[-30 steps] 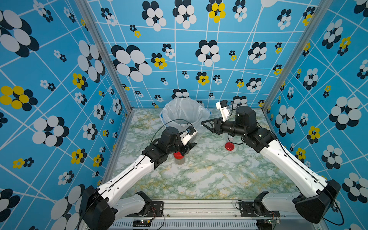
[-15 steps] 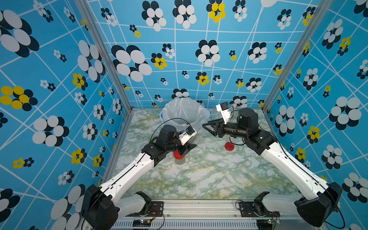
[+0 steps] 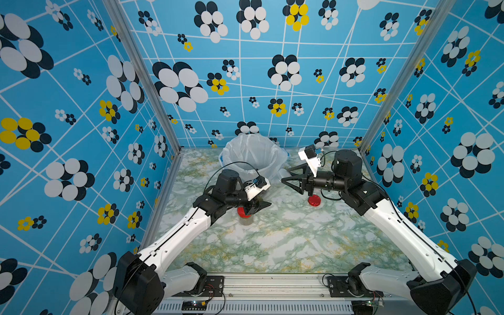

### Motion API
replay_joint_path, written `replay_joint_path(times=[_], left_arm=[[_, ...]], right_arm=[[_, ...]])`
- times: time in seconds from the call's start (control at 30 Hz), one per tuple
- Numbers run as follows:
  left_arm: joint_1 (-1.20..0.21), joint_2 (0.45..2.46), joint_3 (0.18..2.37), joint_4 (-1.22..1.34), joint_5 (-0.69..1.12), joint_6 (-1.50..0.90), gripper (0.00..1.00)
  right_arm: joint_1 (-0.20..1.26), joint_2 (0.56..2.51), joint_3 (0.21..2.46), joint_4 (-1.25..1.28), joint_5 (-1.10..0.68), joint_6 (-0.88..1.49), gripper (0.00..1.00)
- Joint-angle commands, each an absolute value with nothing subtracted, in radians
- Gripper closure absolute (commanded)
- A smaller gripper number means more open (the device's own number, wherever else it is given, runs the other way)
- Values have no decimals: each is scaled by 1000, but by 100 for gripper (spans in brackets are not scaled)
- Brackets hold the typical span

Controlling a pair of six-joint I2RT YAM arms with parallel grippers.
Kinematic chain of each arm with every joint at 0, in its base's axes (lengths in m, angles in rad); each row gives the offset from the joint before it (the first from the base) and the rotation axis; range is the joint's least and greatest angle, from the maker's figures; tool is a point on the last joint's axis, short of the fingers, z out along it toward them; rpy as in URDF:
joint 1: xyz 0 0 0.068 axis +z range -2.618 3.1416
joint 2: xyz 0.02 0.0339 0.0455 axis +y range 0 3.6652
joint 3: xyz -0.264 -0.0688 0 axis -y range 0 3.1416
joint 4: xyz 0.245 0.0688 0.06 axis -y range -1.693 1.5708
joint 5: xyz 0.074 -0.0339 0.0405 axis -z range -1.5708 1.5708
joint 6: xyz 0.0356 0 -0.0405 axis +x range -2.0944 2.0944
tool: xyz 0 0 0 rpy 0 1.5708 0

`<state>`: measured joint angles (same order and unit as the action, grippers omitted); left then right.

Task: Empty moldy mung beans from jars
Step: Unscrew the lid from the jar.

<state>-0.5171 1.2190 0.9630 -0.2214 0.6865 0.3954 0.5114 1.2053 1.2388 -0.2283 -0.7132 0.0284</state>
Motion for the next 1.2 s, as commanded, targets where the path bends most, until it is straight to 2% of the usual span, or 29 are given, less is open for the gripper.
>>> replay_joint_path(times=[0.0, 0.13, 0.37, 0.97, 1.07, 1.17], left_arm=[[-472, 1257, 1029, -334, 756, 334, 64], [-475, 1295, 1075, -390, 790, 339, 65], [-481, 1290, 1073, -396, 762, 342, 65], [-513, 1322, 1078, -439, 712, 374, 65], [-517, 1326, 1084, -442, 714, 378, 65], [-519, 1329, 1088, -447, 726, 377, 65]], right_arm=[[497, 1151, 1268, -312, -726, -170, 73], [495, 1131, 1272, -385, -741, -271, 71], [491, 1158, 1287, -404, -762, -294, 57], [451, 1181, 1369, -394, -794, -279, 57], [450, 1195, 1384, -429, -834, -319, 57], [449, 1244, 1479, -660, -957, -517, 54]])
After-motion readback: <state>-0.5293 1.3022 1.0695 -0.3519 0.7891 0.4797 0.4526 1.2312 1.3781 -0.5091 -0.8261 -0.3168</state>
